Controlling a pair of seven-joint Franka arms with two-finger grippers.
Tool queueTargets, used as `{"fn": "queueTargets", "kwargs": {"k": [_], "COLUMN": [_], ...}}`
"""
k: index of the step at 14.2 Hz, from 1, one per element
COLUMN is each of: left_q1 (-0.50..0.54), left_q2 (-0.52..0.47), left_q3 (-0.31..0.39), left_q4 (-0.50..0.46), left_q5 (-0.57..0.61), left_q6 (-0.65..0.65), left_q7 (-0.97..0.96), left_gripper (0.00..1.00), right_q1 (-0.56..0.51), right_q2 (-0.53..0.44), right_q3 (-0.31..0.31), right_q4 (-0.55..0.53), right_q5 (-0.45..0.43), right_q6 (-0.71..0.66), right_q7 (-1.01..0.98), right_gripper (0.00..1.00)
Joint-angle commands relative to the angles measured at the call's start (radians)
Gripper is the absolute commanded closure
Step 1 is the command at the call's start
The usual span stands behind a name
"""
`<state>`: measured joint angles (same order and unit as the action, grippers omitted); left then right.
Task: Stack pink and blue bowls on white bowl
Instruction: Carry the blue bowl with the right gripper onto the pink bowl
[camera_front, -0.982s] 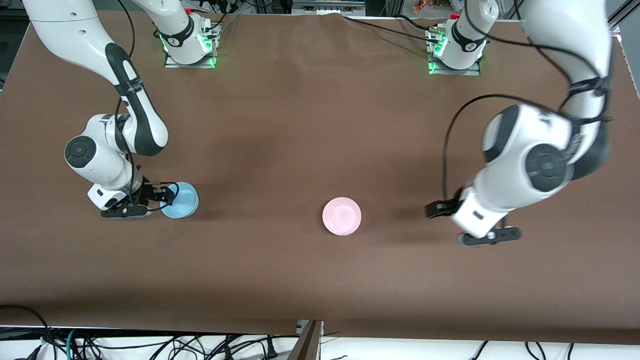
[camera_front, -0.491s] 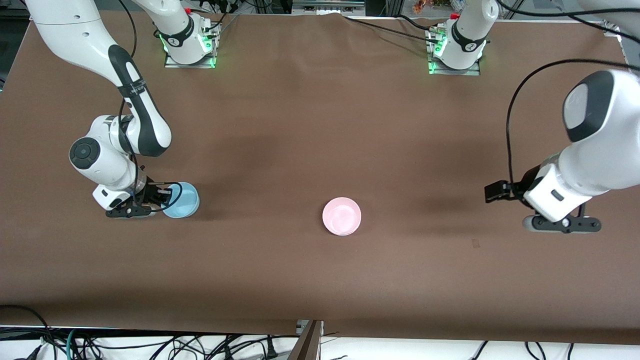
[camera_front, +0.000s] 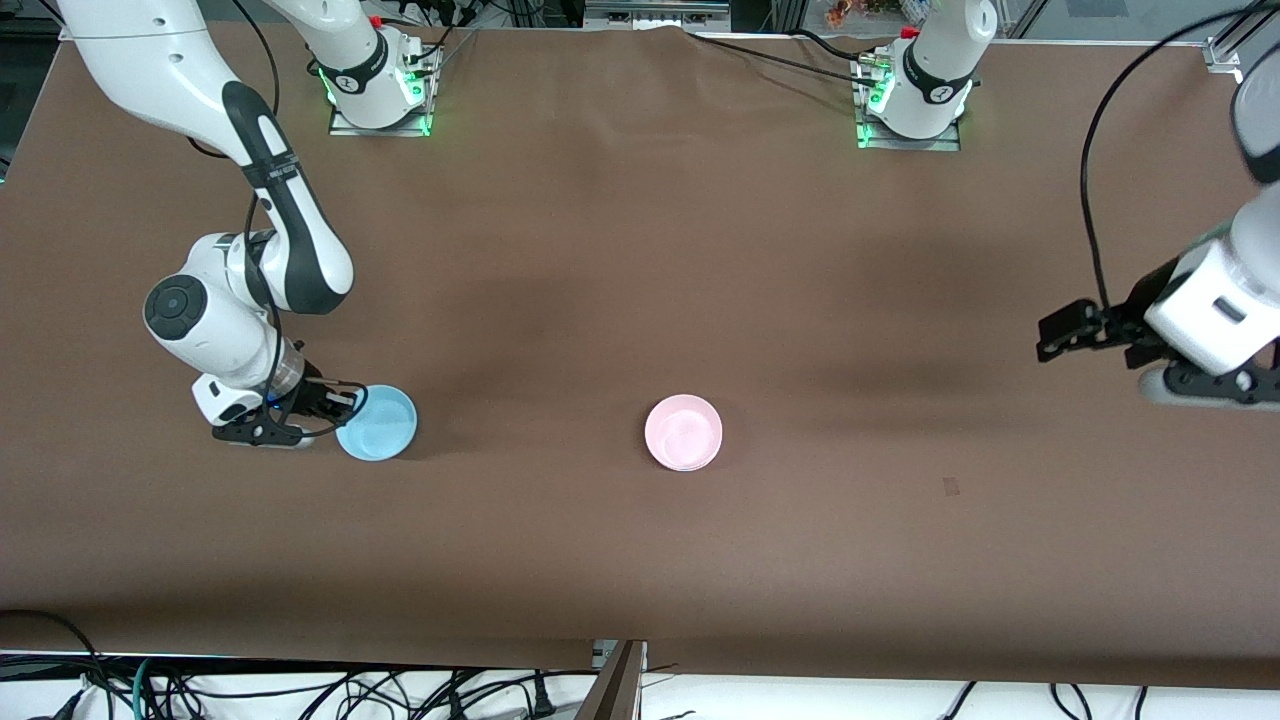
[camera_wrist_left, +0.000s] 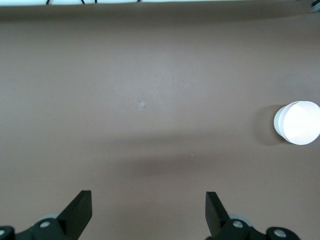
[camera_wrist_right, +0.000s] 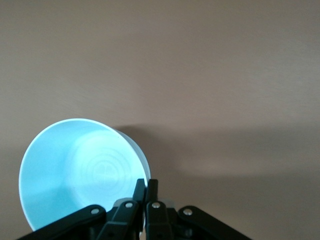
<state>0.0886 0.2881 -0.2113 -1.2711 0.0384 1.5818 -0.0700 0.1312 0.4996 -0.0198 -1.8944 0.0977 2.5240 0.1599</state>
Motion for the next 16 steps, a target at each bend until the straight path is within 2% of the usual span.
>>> {"fn": "queueTargets", "kwargs": {"k": [1,4,6,7,9,13,16], "left_q1": [0.000,0.026,0.010,0.008,0.005,0.026,0.028], "left_q2": [-0.154,-0.298,-0.363,-0.371,-0.350,-0.303,-0.282], "left_q3": [-0.005,-0.004,0.013,0.018,0.077,0.085,0.084], "left_q4": [-0.163,-0.313,-0.402,-0.418,-0.407,-0.404,-0.386], "left_q5": [-0.034,-0.035,-0.022,-0.020,-0.018,-0.017,-0.017], "left_q6": [-0.002,-0.003,0.003,0.004,0.004,-0.022,-0.019], "left_q7": [0.022,0.090,0.102,0.098,0.111,0.125,0.125], "left_gripper": [0.00,0.00,0.00,0.00,0.00,0.00,0.00], "right_q1": [0.010,0.013,0.021,0.033,0.095,0.226,0.292], "right_q2": [-0.004,-0.004,-0.003,0.000,0.029,0.160,0.233], "right_q3": [0.055,0.145,0.207,0.234,0.241,0.244,0.244], "right_q4": [0.115,0.240,0.264,0.268,0.282,0.349,0.405], "right_q5": [0.014,0.202,0.275,0.275,0.275,0.321,0.323], "right_q6": [-0.169,-0.284,-0.310,-0.304,-0.274,-0.056,0.022], "right_q7": [0.149,0.237,0.294,0.331,0.378,0.379,0.382], "right_gripper": [1.00,1.00,1.00,1.00,1.00,1.00,1.00]}}
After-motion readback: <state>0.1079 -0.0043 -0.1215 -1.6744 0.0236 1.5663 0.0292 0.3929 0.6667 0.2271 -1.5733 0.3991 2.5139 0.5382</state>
